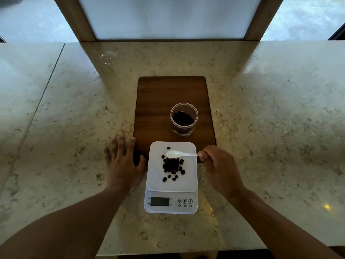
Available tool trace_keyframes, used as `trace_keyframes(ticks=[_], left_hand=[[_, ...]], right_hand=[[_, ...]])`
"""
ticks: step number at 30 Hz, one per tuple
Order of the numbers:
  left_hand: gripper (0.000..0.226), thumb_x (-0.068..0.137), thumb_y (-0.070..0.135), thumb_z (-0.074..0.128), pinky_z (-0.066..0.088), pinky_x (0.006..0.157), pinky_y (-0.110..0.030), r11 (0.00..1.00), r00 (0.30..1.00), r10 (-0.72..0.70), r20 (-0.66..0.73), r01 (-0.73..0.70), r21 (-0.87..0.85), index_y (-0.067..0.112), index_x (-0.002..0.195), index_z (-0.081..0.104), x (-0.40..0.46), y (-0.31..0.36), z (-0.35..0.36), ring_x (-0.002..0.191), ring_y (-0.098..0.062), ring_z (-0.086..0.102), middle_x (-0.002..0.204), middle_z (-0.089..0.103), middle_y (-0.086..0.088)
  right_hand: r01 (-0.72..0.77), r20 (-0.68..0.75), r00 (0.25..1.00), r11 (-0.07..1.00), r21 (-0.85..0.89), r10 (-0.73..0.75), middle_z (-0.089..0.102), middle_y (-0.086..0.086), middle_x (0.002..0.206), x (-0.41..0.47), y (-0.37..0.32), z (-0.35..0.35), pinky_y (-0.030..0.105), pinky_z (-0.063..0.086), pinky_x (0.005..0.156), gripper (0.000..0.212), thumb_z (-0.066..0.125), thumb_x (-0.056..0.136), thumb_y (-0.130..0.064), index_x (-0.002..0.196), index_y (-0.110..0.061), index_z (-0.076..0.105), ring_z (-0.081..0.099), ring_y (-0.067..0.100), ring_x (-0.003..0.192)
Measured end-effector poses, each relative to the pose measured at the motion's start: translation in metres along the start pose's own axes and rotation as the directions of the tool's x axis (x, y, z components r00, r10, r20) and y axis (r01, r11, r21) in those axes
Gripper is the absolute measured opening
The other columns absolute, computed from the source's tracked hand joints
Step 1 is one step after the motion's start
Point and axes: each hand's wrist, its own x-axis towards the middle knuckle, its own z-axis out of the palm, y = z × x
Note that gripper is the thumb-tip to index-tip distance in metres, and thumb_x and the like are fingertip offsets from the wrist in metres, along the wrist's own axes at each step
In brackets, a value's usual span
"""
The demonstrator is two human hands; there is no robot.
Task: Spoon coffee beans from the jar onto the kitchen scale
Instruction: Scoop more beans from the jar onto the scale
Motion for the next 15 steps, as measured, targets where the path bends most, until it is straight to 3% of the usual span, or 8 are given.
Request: trace_keyframes(ticks=[5, 9, 15], left_hand=[[0.072, 0.089, 0.057, 0.033, 0.002, 0.122, -0.056, 1.000, 1.000, -0.002, -0.014, 0.002, -0.003, 0.026, 0.153, 0.027, 0.001, -0.001, 0.005, 0.154, -0.032, 0.000, 0.166, 0.015, -0.015], [0.071, 0.089, 0.057, 0.033, 0.002, 0.122, -0.055, 1.000, 1.000, -0.007, -0.008, 0.007, 0.006, 0.027, 0.153, 0.024, 0.001, -0.003, 0.006, 0.154, -0.031, -0.002, 0.166, 0.013, -0.014], [0.071, 0.089, 0.057, 0.034, 0.003, 0.122, -0.056, 1.000, 1.000, -0.008, -0.002, 0.008, 0.006, 0.027, 0.153, 0.026, 0.001, -0.002, 0.005, 0.154, -0.032, 0.001, 0.166, 0.015, -0.014]], right_hand=[[0.082, -0.037, 0.996, 0.996, -0.020, -0.083, 0.052, -0.008, 0.071, -0.005, 0.001, -0.001, 0.028, 0.040, 0.045, 0.023, 0.050, 0.097, -0.020, 0.076, -0.012, 0.056, 0.047, 0.011, 0.055], [0.171, -0.047, 0.984, 0.983, -0.070, -0.174, 0.058, -0.001, 0.072, -0.009, 0.000, -0.002, 0.028, 0.042, 0.042, 0.030, 0.043, 0.096, -0.026, 0.079, -0.009, 0.061, 0.047, 0.011, 0.053], [0.117, -0.104, 0.987, 0.991, -0.069, -0.124, 0.061, -0.005, 0.076, -0.010, -0.002, 0.001, 0.025, 0.043, 0.043, 0.029, 0.042, 0.098, -0.031, 0.086, -0.014, 0.062, 0.050, 0.009, 0.054]])
